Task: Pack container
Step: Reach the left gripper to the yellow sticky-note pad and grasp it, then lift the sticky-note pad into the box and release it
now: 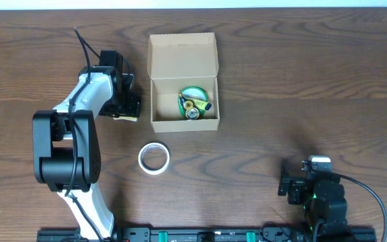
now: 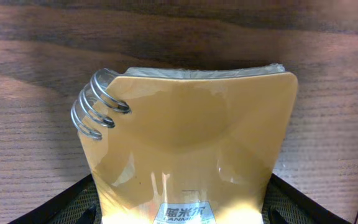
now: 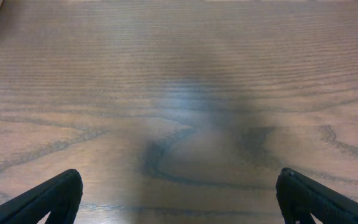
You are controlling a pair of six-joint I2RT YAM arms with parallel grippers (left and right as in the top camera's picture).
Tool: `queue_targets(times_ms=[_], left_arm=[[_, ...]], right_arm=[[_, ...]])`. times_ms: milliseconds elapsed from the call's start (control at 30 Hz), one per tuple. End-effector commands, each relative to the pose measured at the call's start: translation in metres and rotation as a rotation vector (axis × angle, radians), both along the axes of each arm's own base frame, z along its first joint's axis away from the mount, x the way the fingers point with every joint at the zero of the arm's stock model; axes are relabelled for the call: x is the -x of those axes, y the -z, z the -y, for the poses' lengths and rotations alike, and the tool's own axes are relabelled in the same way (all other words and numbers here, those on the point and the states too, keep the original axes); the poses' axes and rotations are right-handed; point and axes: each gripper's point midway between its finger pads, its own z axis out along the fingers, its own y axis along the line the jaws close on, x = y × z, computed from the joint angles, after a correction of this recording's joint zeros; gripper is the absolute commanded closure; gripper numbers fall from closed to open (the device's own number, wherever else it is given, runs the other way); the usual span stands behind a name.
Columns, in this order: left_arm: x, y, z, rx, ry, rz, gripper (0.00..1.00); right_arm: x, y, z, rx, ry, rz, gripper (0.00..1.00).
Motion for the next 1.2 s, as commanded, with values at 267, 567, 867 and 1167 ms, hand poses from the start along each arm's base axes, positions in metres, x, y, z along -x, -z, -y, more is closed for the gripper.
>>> queue_targets(times_ms=[267, 567, 867, 1167], left_arm=[[-0.024, -0.067, -0.005, -0.009, -0.040, 0.204, 0.38], [-0.026, -0.173, 0.004, 0.025, -0.032, 0.491, 0.41], [-0.012, -0.198, 0.078, 0.113, 0.114, 0.547, 0.41], [-0.001, -0.142, 0.149, 0.161, 0.195, 0.396, 0.39]], right_arm=[[0.001, 0.003, 0.002, 0.012, 0.003, -0.006, 0.01], [0.001, 0.003, 0.002, 0.012, 0.003, -0.005, 0.01], [0.001, 0.003, 0.002, 0.012, 0.003, -0.006, 0.01], [0.001, 0.003, 0.002, 0.012, 0.003, -0.006, 0.01]])
